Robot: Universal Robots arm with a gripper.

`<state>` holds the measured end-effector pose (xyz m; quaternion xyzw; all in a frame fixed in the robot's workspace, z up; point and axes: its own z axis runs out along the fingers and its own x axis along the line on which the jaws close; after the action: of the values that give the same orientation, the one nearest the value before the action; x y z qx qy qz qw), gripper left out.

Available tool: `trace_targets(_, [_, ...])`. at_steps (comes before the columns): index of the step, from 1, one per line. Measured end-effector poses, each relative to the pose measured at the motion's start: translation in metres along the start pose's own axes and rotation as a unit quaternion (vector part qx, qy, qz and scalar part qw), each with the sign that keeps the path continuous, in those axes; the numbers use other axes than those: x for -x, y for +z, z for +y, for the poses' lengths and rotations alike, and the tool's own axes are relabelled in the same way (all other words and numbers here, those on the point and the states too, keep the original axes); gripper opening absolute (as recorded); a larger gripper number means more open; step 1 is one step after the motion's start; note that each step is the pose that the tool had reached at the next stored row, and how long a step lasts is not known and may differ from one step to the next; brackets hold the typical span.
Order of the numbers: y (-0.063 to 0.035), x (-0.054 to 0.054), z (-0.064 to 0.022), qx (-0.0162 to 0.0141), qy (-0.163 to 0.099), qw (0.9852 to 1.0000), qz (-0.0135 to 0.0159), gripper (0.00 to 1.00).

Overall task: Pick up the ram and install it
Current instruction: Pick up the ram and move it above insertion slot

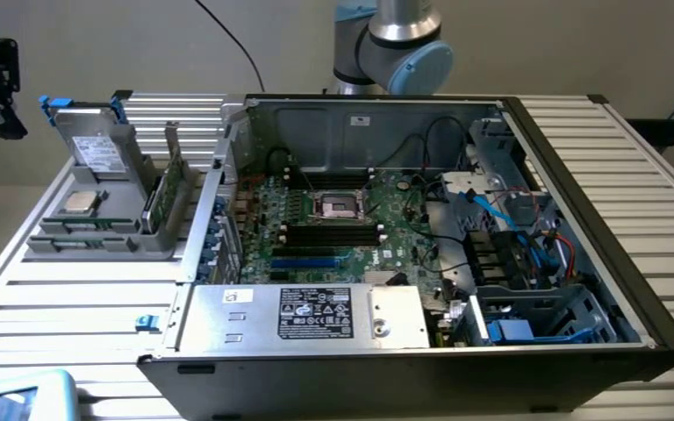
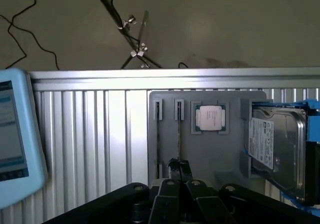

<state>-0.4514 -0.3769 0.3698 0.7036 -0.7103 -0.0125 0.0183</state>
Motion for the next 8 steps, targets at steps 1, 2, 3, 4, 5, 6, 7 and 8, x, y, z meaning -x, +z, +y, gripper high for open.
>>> trace_targets(1, [0.0000,0.0000,-0.0001,0.0000,-0.006,1.0000,0.0008,0.11])
trace_targets(2, [0.0000,0.0000,-0.0004,0.0000,-0.012,0.9999,0.0014,0.11])
trace_targets(3, [0.0001,0.0001,-0.0008,0.0001,-0.017,0.9999,0.0020,0.11])
trace_targets(4, [0.0003,0.0001,-0.0011,-0.0001,-0.021,0.9998,0.0025,0.11])
trace_targets(5, [0.0004,0.0000,-0.0011,-0.0002,-0.025,0.9997,0.0028,0.11])
trace_targets(6, [0.0005,0.0000,-0.0012,-0.0003,-0.030,0.9996,0.0030,0.11])
trace_targets(7, [0.0005,0.0000,-0.0012,-0.0003,-0.032,0.9995,0.0031,0.11])
trace_targets(8, [0.0006,0.0000,-0.0012,-0.0003,-0.033,0.9994,0.0032,0.11])
